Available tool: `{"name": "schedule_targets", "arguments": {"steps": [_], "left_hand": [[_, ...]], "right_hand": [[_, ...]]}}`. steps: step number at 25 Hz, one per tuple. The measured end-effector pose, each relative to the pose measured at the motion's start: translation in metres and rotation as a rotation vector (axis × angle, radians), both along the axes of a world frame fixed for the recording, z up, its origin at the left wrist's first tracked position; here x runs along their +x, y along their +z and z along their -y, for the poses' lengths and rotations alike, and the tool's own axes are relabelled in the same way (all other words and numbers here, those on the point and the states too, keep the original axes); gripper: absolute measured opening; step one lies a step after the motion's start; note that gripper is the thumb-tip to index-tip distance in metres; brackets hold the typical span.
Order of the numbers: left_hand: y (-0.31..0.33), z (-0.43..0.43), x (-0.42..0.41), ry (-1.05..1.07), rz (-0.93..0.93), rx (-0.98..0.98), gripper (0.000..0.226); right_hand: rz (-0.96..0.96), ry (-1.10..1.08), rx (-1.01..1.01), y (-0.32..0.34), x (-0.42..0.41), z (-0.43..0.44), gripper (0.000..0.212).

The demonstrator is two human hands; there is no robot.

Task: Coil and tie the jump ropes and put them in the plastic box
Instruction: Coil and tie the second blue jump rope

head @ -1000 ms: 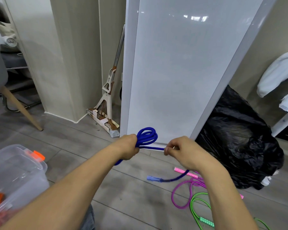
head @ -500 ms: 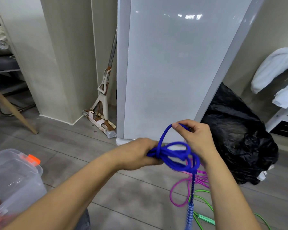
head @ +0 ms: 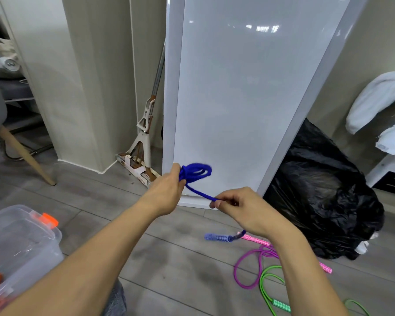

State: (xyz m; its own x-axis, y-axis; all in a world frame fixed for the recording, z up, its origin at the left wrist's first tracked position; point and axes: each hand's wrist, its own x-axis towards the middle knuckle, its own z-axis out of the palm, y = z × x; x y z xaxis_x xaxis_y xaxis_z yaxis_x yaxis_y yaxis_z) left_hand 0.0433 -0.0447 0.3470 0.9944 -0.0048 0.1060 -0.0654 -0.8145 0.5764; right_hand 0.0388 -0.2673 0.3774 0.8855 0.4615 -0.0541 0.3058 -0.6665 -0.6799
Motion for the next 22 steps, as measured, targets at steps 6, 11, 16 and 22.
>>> {"name": "schedule_targets", "arguments": {"steps": [6, 11, 16, 22], "left_hand": [[0.007, 0.018, -0.013, -0.542, -0.311, 0.092, 0.019], [0.028, 0.030, -0.033, -0.757, -0.497, -0.774, 0.023], [0.020, 0.026, -0.010, -0.221, -0.363, -1.418, 0.020], [0.008, 0.001, 0.009, 0.219, -0.210, -1.575, 0.020]], "right_hand": [[0.198, -0.195, 0.287, 0.007, 0.008, 0.014, 0.010], [0.075, -0.283, 0.473, -0.002, 0.020, 0.029, 0.007], [-0.176, -0.274, 0.415, -0.015, 0.018, 0.021, 0.037], [-0.369, -0.181, 0.379, -0.006, 0.009, 0.027, 0.028]]}}
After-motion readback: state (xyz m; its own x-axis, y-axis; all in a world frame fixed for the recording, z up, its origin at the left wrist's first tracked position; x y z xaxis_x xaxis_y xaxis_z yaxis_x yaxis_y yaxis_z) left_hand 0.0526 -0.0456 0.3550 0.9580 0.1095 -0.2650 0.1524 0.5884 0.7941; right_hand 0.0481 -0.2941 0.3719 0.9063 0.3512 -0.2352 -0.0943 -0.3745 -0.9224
